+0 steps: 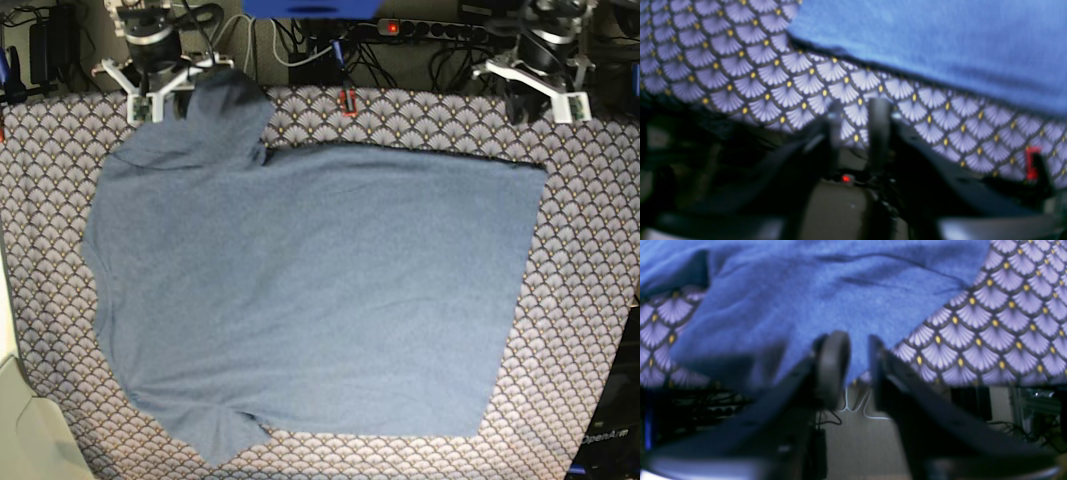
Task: Fold the T-shirt properly
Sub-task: 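Lower both grippers to the shirt's shoulder edge corners and grasp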
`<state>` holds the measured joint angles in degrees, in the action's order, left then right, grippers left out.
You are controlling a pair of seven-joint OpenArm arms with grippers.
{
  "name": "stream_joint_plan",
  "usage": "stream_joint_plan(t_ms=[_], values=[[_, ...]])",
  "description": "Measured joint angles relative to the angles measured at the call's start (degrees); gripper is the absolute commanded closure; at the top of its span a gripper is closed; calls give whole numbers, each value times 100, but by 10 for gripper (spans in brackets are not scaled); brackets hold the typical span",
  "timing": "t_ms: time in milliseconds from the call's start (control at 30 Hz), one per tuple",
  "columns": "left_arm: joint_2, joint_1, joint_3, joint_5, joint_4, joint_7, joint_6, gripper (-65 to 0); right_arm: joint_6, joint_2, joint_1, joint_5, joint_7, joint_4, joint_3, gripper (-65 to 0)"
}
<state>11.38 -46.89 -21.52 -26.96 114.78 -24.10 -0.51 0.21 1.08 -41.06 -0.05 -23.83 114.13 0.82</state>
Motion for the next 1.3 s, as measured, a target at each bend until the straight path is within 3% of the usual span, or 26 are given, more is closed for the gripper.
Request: stream_joint_plan(t_ms=[100, 300, 433, 567, 700, 933, 1300], values=[[-9, 170, -514, -507, -24, -501, 28, -235, 0, -15, 275, 7, -44, -17, 107, -291], [20, 883, -1139, -852, -68, -1213, 0, -237, 17, -31, 708, 17, -356, -133, 597, -296], [2, 1252, -1187, -852, -142, -1711, -15, -238, 763, -76, 1021, 686, -603, -610, 1241, -296], [-13, 1449, -1187, -850, -221, -1982, 2, -238, 925, -92, 1316, 1357, -1003, -1172, 2083, -296], [-39, 1456, -1176, -837, -310, -1989, 9, -238, 1687, -2, 1355, 1714, -883, -1580, 2391, -296], [-46, 1456, -1176, -848, -310, -1989, 4, -238, 2402, -219, 1281, 2044, -675, -1690, 2380, -296], [2, 1510, -1182, -848, -756, -1939, 0, -238, 2494, -271, 1082, 2413, -549, -1687, 1709, -289]])
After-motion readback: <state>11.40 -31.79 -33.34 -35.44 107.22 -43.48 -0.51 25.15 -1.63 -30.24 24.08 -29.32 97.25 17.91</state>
